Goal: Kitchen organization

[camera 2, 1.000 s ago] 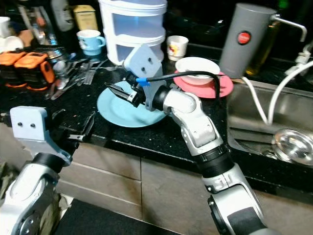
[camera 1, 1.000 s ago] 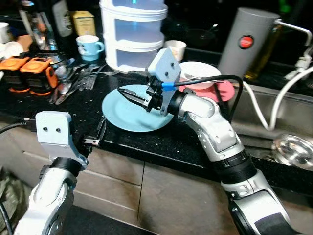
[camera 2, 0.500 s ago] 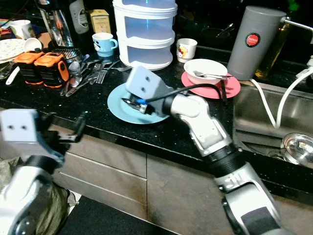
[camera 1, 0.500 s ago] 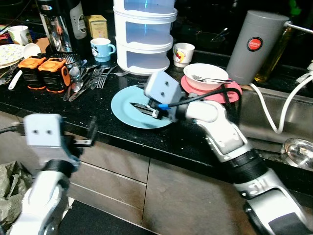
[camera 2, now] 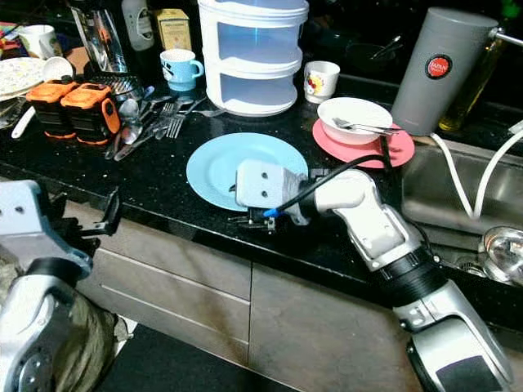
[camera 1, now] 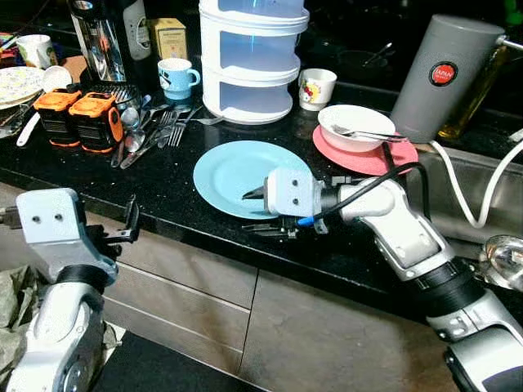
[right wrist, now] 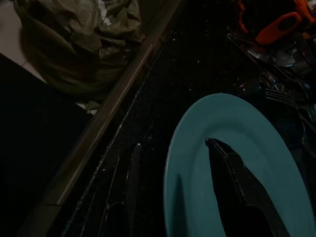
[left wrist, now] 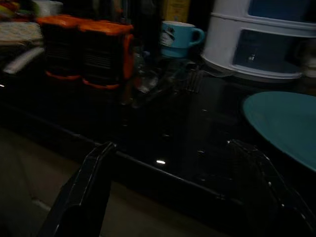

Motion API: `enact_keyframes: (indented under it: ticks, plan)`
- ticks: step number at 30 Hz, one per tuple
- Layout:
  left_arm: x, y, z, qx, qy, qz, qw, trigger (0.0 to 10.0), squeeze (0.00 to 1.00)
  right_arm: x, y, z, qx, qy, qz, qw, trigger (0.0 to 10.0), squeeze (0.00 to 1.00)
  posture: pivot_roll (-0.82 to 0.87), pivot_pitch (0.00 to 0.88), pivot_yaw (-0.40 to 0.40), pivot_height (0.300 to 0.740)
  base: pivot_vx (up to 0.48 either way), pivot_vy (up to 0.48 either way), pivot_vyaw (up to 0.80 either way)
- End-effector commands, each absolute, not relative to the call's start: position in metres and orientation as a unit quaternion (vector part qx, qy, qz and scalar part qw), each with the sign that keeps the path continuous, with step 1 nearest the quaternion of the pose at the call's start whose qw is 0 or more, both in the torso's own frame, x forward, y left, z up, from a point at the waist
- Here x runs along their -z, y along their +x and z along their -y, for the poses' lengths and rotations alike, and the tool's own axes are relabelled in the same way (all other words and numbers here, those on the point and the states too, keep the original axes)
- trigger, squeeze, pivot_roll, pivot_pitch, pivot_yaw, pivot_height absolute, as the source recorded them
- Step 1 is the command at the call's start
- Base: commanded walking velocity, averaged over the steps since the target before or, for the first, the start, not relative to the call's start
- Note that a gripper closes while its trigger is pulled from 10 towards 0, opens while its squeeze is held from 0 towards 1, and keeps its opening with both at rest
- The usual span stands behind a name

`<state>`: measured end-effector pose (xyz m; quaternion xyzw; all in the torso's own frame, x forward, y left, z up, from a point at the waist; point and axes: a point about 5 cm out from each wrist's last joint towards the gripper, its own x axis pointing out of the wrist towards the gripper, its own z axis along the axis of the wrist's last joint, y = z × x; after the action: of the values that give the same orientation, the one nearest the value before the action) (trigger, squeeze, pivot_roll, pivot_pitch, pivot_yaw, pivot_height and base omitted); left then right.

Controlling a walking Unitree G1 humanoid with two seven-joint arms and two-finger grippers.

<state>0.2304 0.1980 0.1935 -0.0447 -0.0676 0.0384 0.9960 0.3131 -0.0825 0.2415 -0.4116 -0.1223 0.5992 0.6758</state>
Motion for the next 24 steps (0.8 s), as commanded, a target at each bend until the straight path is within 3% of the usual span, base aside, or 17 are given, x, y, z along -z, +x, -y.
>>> enact_keyframes:
  ticks: [1, 6, 11, 15, 19, 24]
  plan:
    - [-0.189, 0.23, -0.188, -0.009, -0.056, 0.053, 0.997, 10.0, 0.0, -0.241, 0.313, 0.081, -0.597, -0.431, 0.126, 0.665, 10.0, 0.0, 0.17, 0.0, -0.066, 0.74, 0.0, 0.0, 0.0]
    - [-0.183, 0.229, -0.171, 0.044, -0.068, 0.036, 0.996, 10.0, 0.0, -0.238, 0.316, 0.082, -0.584, -0.455, 0.119, 0.661, 10.0, 0.0, 0.17, 0.0, -0.068, 0.74, 0.0, 0.0, 0.0]
    - [-0.178, 0.226, -0.149, 0.106, -0.089, 0.02, 0.99, 10.0, 0.0, -0.224, 0.317, 0.091, -0.58, -0.507, 0.084, 0.632, 10.0, 0.0, 0.16, 0.0, -0.072, 0.74, 0.0, 0.0, 0.0]
    - [-0.179, 0.225, -0.146, 0.114, -0.093, 0.02, 0.989, 10.0, 0.0, -0.219, 0.315, 0.097, -0.581, -0.522, 0.068, 0.621, 10.0, 0.0, 0.15, 0.0, -0.073, 0.74, 0.0, 0.0, 0.0]
    - [-0.179, 0.225, -0.146, 0.117, -0.096, 0.021, 0.988, 10.0, 0.0, -0.219, 0.318, 0.101, -0.569, -0.536, 0.065, 0.621, 10.0, 0.0, 0.14, 0.0, -0.074, 0.74, 0.0, 0.0, 0.0]
    - [-0.179, 0.226, -0.144, 0.12, -0.097, 0.022, 0.988, 10.0, 0.0, -0.222, 0.327, 0.102, -0.518, -0.558, 0.074, 0.644, 10.0, 0.0, 0.14, 0.0, -0.079, 0.74, 0.0, 0.0, 0.0]
